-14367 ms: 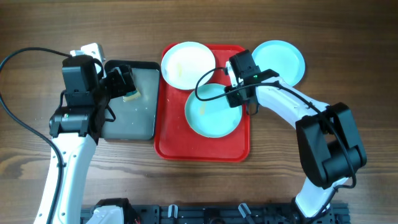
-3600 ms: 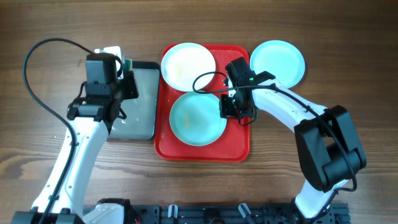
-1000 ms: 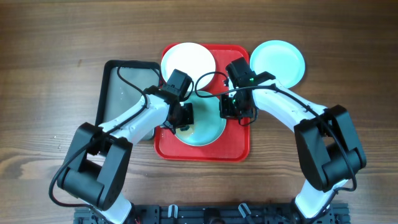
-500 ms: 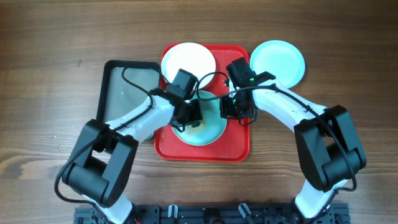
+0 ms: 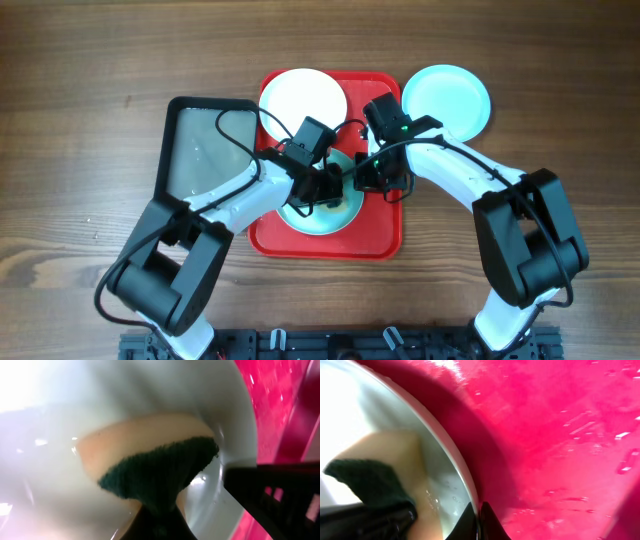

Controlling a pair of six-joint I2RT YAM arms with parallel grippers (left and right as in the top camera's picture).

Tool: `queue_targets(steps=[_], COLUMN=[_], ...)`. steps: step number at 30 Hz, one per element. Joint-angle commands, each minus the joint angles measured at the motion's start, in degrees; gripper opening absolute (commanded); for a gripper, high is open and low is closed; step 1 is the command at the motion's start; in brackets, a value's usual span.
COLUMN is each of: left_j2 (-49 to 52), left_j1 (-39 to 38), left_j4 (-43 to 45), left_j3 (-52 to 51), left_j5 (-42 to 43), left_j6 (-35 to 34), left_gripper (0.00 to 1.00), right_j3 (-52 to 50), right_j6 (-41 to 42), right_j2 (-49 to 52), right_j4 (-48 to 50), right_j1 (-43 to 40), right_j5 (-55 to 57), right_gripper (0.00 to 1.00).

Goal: Clean dirty plates on tray and stack at the side
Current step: 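Scrub the blue plate with the sponge in the left gripper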

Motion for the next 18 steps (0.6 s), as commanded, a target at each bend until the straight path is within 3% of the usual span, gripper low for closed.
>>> queue_targets(steps=[1,7,12,18], left_j2=[-8.15,-15.72,-13.05,-8.33], left_j1=[-1.09,-1.11,-1.11,-1.09], left_j4=[-0.52,-6.47,-12.79,-14.03], left_j3=[0.13,0.13,0.04,-0.04], left_j5=[2.82,-10.21,-16.65,-22.58], left_j6=[3.50,3.48,3.48,3.45], left_gripper=[0.04,0.04,0.04,0.04], right_j3=[0.02,0.02,0.02,0.02], right_j6=[0.02,0.02,0.00,-0.02], right_j2=[0.98,0.98,0.98,0.98], right_j4=[1.14,1.14,1.16,1.14], right_j1=[1.29,1.29,1.29,1.29], right_j5=[-4.20,-4.20,-4.20,-4.17], right_gripper=[0.04,0.04,0.04,0.04])
